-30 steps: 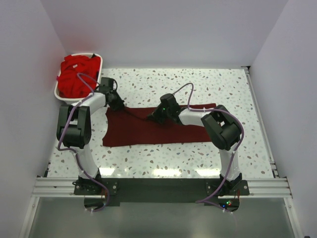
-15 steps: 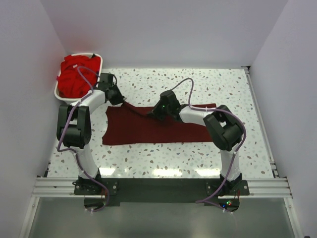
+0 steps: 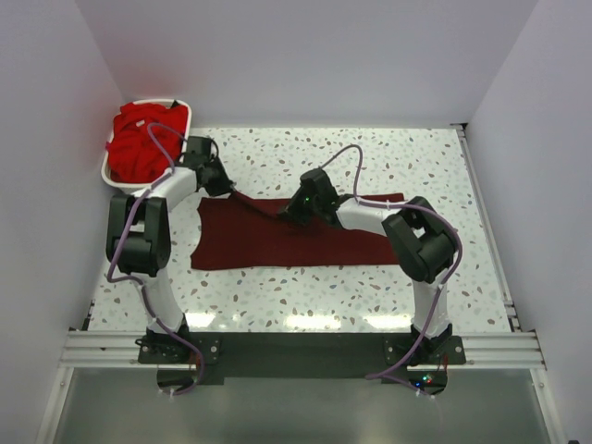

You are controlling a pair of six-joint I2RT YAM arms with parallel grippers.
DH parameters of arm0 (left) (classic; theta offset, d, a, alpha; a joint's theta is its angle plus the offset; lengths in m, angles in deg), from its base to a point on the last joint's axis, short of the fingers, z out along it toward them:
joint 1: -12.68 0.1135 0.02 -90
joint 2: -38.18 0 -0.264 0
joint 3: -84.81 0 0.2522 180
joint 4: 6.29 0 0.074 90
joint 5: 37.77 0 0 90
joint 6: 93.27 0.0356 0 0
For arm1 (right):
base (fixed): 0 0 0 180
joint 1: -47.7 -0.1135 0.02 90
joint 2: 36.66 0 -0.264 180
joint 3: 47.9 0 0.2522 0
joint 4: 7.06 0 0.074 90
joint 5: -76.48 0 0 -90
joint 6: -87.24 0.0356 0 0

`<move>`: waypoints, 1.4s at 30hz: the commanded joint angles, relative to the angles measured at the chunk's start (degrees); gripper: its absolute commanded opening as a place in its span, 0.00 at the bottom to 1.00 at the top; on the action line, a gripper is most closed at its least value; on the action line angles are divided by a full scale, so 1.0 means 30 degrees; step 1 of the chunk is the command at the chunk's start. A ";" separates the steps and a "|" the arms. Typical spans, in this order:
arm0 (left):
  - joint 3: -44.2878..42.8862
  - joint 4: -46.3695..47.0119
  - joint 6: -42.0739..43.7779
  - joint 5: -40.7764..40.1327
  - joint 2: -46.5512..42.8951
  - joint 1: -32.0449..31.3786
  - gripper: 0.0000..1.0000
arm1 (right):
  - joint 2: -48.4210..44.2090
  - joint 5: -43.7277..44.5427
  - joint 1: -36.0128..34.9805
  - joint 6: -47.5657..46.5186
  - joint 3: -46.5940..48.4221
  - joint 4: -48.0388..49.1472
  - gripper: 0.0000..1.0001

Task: Fold and stack the t-shirts
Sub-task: Fold the tshirt

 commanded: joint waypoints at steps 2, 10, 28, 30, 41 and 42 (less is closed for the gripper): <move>-0.0160 -0.0460 0.0418 -0.1050 -0.1655 0.0126 0.03 | -0.1259 0.0222 0.0084 -0.1083 0.0173 -0.0352 0.00; 0.1771 -0.0695 0.0154 -0.1402 -0.3297 0.0125 0.03 | -0.1347 -0.0597 0.0055 -0.2050 0.0232 -0.0911 0.00; 0.4645 -0.1164 0.0563 -0.2340 -0.4968 0.0125 0.04 | -0.0586 -0.2473 0.0084 -0.2989 0.0203 -0.2082 0.00; 0.4763 -0.1163 0.0622 -0.2398 -0.4879 0.0125 0.04 | -0.0468 -0.2853 0.0055 -0.2989 0.0144 -0.2024 0.00; 0.6286 -0.0607 0.0359 -0.2516 -0.4849 0.0096 0.06 | 0.0060 -0.3703 0.0054 -0.3720 -0.0237 -0.2463 0.00; 0.6345 -0.0665 0.0301 -0.2574 -0.4937 0.0096 0.06 | 0.0002 -0.3792 -0.0004 -0.3895 -0.0208 -0.2609 0.00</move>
